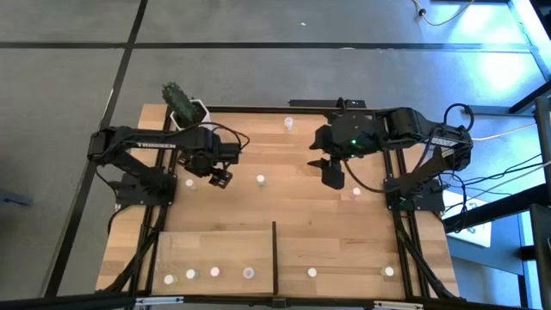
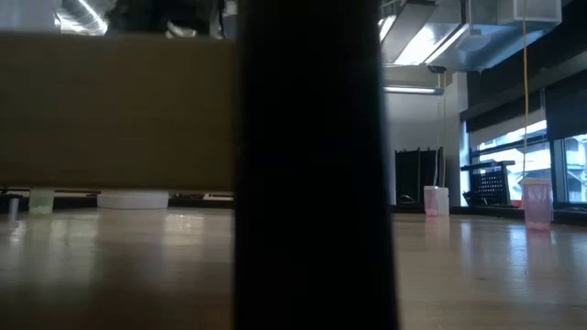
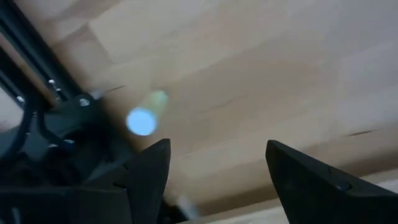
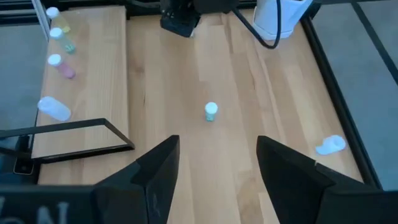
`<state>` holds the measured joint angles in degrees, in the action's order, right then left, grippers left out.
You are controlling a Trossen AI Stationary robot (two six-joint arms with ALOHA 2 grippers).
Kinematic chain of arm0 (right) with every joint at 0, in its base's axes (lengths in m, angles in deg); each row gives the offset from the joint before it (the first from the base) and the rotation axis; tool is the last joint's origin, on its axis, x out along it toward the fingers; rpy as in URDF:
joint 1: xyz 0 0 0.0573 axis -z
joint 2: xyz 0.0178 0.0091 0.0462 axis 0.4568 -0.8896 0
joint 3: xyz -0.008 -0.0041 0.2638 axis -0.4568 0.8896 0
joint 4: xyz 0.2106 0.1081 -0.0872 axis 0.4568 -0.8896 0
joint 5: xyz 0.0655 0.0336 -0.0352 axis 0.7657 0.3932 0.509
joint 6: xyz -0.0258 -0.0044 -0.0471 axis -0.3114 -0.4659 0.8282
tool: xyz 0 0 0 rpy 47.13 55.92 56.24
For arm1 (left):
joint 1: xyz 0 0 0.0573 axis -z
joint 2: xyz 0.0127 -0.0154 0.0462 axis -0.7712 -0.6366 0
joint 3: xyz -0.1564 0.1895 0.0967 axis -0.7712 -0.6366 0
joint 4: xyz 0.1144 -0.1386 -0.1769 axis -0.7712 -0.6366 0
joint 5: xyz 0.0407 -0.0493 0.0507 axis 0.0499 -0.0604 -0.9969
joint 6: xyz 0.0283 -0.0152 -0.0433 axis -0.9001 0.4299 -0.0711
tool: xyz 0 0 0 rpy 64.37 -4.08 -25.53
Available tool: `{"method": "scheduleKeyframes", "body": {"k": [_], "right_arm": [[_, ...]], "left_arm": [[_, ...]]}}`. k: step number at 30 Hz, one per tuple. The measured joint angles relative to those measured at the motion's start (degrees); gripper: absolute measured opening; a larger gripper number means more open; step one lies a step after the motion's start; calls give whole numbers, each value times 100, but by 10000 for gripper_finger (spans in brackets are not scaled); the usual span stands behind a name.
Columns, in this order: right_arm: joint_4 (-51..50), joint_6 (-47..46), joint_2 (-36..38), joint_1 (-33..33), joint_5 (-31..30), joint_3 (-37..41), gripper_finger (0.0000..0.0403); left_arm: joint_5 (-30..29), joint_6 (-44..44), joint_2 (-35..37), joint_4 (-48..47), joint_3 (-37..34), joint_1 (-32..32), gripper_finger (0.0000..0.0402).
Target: Pick and place medicine bottles onto shelf by color
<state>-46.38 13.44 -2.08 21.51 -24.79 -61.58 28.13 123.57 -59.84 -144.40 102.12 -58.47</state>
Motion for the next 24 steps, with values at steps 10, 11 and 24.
{"method": "scheduleKeyframes", "body": {"k": [10,11,24], "right_arm": [[46,28,-245,0,-2,0,216],[52,28,-267,0,-2,0,216],[139,35,-391,0,-2,0,216]], "left_arm": [[41,-391,-2,18,-900,-143,257],[44,-391,-2,19,-952,-139,257],[-150,-384,-2,297,-1509,-140,257]]}}
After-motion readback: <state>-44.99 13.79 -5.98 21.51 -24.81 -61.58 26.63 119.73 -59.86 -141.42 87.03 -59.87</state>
